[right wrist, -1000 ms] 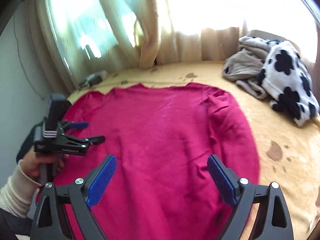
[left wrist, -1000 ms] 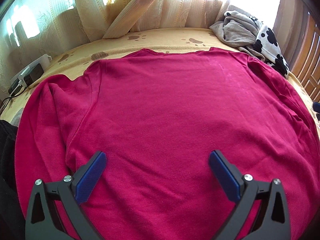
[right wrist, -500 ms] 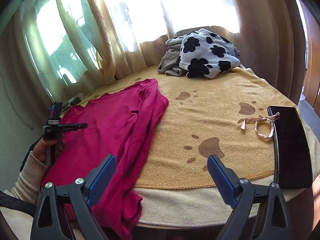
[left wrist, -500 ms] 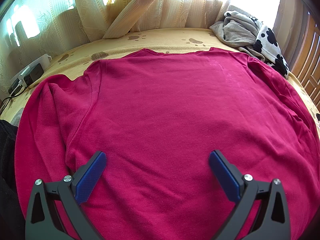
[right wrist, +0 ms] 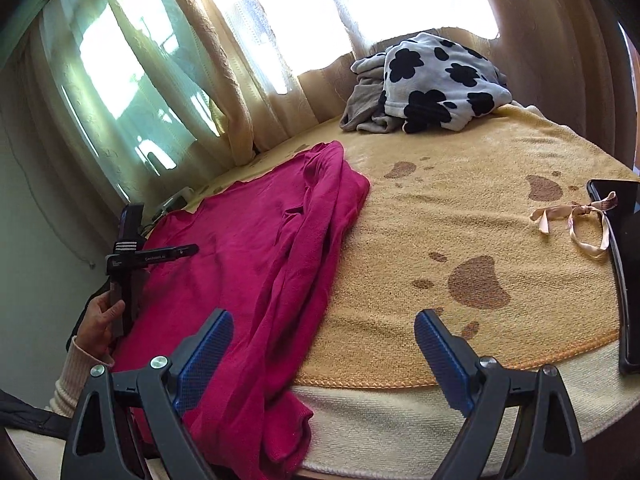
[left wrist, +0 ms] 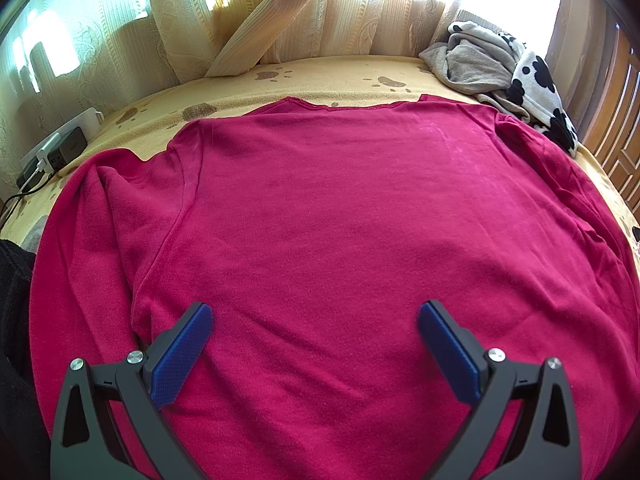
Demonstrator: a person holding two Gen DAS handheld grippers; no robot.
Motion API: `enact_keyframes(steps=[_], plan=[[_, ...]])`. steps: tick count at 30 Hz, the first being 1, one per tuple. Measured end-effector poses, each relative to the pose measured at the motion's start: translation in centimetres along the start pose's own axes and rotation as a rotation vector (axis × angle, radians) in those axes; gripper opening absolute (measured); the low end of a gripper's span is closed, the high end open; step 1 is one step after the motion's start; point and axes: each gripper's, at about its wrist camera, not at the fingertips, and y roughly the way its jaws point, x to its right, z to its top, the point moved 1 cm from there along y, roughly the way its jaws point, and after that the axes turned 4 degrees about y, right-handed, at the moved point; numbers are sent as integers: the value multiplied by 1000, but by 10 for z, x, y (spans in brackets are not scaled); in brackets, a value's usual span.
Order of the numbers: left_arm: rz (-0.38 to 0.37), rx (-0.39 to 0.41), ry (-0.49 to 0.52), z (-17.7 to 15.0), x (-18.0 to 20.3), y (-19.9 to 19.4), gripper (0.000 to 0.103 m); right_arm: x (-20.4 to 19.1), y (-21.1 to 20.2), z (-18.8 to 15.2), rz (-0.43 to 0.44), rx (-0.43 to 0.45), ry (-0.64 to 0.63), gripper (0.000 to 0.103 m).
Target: Fold clothes
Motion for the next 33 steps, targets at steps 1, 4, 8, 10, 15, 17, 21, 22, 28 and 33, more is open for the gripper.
enact_keyframes(steps=[1,4,8,10,15,17,21,22,28,33], plan=[[0,0,0,0,0,0,103,-2,5,0,-4,-9,-12,94],[0,0,0,0,0,0,103,-5,16,4,-20,-21,-29,94],[0,0,0,0,0,0,103,0,22,13,-61,-2,-7,59],[0,0,-1,0,0,0,103,4,21,17,-107,5,-3,53],[-1,1,-1,-1,-1,0,103,2,30,12,-144,-63,-36,54],[-1,1,-1,-1,-1,0,103,-9,34,7,-156,-79,-94,54],[-1,1,-2,0,-1,0,103,-39,47,-4,-225,-110,-240,54],[-1,1,-2,0,0,0,103,-45,50,-8,-239,-114,-270,53],[-1,1,-3,0,0,0,103,-65,54,-17,-237,-130,-354,11],[-1,1,-4,0,1,0,103,-48,30,1,-203,-63,-228,5]])
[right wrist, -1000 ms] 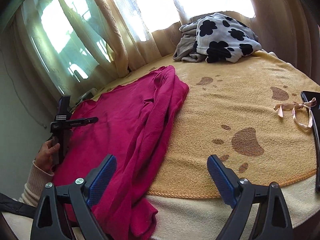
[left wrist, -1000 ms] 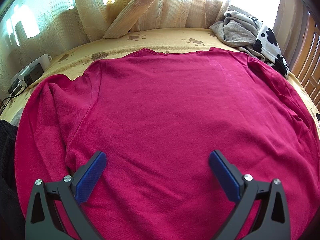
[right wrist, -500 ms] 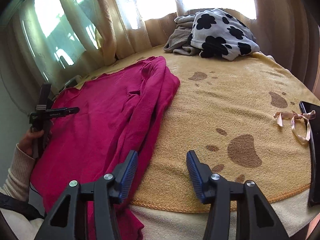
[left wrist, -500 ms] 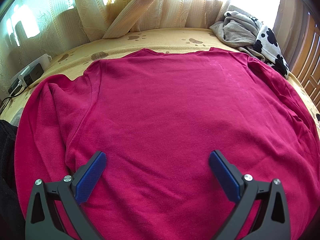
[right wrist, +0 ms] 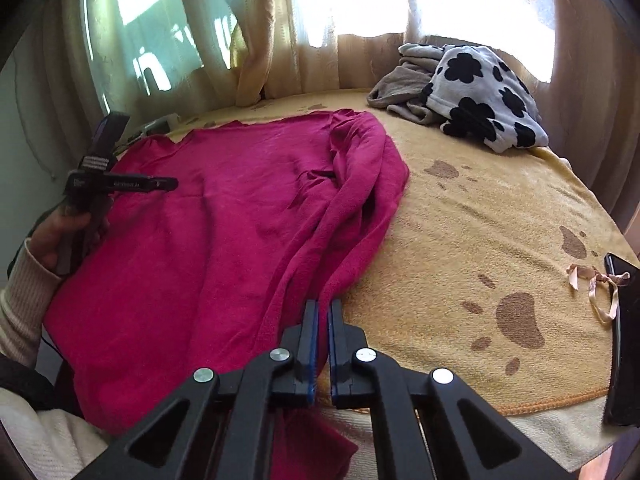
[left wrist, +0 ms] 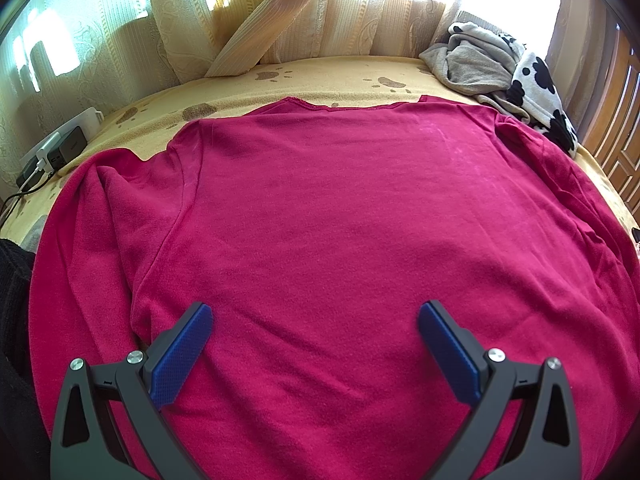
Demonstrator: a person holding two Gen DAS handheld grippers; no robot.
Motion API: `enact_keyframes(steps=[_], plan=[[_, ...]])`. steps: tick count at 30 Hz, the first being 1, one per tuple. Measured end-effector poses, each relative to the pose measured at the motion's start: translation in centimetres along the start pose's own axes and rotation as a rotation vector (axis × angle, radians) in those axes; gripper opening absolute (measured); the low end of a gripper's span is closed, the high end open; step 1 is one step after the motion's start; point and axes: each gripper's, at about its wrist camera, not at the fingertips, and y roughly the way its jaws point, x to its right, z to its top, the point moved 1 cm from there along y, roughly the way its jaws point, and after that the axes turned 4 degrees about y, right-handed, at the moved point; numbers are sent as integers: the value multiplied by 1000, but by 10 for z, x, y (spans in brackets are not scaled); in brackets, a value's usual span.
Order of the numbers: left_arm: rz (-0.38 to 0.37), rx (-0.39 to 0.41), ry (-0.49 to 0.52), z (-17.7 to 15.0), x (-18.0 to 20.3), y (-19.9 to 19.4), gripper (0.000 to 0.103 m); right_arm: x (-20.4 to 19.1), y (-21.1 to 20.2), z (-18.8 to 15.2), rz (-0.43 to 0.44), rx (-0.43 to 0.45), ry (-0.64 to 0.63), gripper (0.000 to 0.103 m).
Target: Fold clothes
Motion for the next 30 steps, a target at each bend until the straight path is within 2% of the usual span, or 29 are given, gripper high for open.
enact_keyframes(steps=[2,7,10,12,18,22,26,29,30], plan=[[0,0,0,0,0,0,103,11,-19,13,-34,56,26,5],[0,0,0,0,0,0,103,36,-54,42,-267,194,-21,5],[0,0,1,-1,-1,0,103,60,-55,50,-363,211,-2,5],[0,0,1,-1,-1,0,103,75,-43,52,-406,185,-3,5],[0,1,1,0,-1,0,103,124,8,49,-361,37,86,6],[1,1,1,0,-1,0,103,144,-5,53,-302,92,234,8],[0,1,1,0,-1,0,103,146,-28,64,-326,152,255,14],[0,1,1,0,-1,0,103,153,-43,68,-326,188,292,29],[1,1,1,0,-1,0,103,157,-50,67,-317,207,316,44]])
